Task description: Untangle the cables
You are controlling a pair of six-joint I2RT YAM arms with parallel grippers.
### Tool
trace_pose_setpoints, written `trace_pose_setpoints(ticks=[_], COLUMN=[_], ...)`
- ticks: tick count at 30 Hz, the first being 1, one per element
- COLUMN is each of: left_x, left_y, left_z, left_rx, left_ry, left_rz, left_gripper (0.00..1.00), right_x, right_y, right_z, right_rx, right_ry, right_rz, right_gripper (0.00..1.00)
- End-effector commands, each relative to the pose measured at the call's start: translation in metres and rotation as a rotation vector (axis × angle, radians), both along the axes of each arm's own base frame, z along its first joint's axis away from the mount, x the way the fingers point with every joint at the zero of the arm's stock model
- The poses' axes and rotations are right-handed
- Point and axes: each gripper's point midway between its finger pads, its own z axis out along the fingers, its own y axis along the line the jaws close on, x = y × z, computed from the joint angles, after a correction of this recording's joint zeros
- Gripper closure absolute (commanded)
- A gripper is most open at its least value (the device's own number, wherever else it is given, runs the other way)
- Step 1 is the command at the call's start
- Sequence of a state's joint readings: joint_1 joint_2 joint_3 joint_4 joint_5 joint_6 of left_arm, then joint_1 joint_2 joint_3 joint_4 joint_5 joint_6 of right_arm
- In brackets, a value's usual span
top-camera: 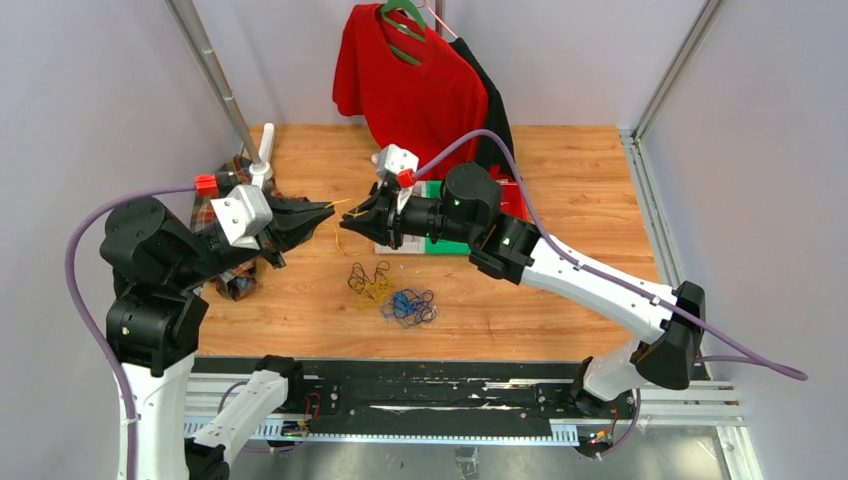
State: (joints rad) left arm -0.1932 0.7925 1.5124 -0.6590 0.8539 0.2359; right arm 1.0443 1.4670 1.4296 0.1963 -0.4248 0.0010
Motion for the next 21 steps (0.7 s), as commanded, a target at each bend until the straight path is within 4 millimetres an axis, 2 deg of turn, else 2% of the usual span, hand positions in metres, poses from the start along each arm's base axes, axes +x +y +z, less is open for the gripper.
trace_pose_setpoints(ticks=[1,2,3,4,6,7,8,9,10,12,16,18,21], left_x=[0.002,0.006,0.011,0.019,0.028,0.031,0.036,0.039,0.042,0.048,0.059,0.060,0.058], left_y=[-0.001,0.001,0.003,0.007,0.011,0.013,0.016,0.018,0.021,0.027,0.039,0.040,0.037], left_z=[-0.005,-0.008,-0.012,-0.017,-0.031,-0.041,-0.050,-0.058,-0.068,-0.087,-0.107,-0.109,-0.109], left_rx=[-0.011,-0.010,-0.009,-0.008,0.019,0.041,0.056,0.072,0.096,0.149,0.221,0.229,0.225], left_ry=[0.021,0.026,0.037,0.051,0.076,0.095,0.113,0.131,0.148,0.186,0.232,0.238,0.238], left_rz=[0.004,0.023,0.050,0.092,0.126,0.140,0.161,0.180,0.196,0.227,0.292,0.298,0.281], left_gripper=[1.00,0.99,0.93,0.74,0.60,0.47,0.28,0.13,0.04,0.02,0.02,0.02,0.02], right_x=[0.009,0.016,0.025,0.035,0.061,0.078,0.094,0.110,0.125,0.154,0.188,0.199,0.212], right_y=[-0.002,-0.005,-0.010,-0.016,-0.036,-0.050,-0.066,-0.085,-0.106,-0.155,-0.238,-0.263,-0.281], right_z=[0.011,0.006,0.001,-0.005,-0.020,-0.030,-0.041,-0.053,-0.067,-0.092,-0.144,-0.162,-0.180], right_rx=[0.006,-0.002,-0.007,-0.013,-0.025,-0.032,-0.042,-0.058,-0.075,-0.098,-0.162,-0.177,-0.197], right_ry=[-0.001,0.014,0.033,0.062,0.130,0.165,0.194,0.219,0.249,0.296,0.357,0.381,0.376], right_rz=[-0.033,-0.073,-0.113,-0.158,-0.265,-0.334,-0.408,-0.492,-0.585,-0.764,-1.085,-1.169,-1.240], right_gripper=[0.98,0.99,0.99,0.99,0.99,0.99,0.99,0.99,0.99,0.99,0.99,0.99,0.99])
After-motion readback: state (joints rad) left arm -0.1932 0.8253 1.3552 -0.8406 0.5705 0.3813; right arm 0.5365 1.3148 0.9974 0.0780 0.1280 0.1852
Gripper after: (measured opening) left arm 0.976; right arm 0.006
